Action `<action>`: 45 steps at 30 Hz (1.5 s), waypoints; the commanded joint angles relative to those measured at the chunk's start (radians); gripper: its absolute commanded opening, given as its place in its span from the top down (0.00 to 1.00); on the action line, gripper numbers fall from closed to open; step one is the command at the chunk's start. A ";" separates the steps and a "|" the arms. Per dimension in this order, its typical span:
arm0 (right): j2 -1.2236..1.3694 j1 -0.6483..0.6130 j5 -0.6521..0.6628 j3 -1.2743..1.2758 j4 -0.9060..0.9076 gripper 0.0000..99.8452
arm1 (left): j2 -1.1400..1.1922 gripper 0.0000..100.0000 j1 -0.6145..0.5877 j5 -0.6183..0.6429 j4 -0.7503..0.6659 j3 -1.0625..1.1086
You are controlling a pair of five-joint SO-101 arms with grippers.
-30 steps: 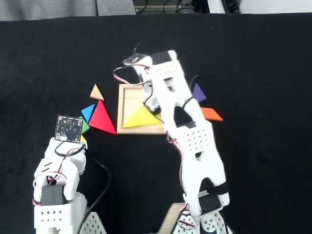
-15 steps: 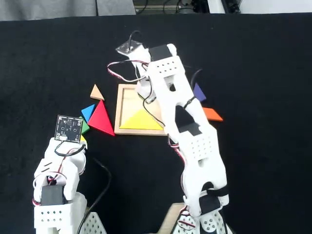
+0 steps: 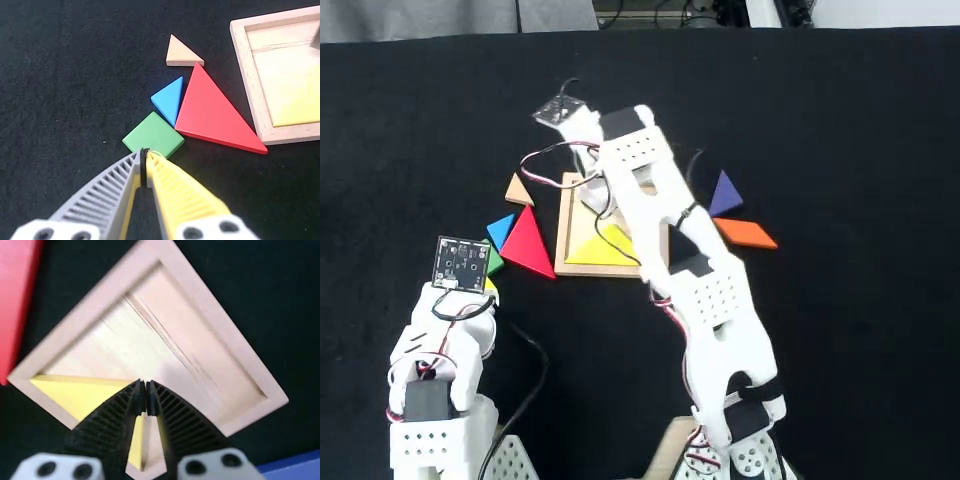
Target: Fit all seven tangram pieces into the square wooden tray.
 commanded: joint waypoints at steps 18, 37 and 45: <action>0.090 0.006 0.002 -0.015 0.037 0.99 | -0.008 0.97 0.005 -0.008 0.005 0.021; 0.064 -0.106 -0.040 -0.081 0.193 0.99 | -0.008 0.97 0.002 -0.006 0.002 0.021; -0.269 0.032 -0.060 -0.110 0.216 0.99 | -0.011 0.97 -0.041 0.002 -0.023 0.019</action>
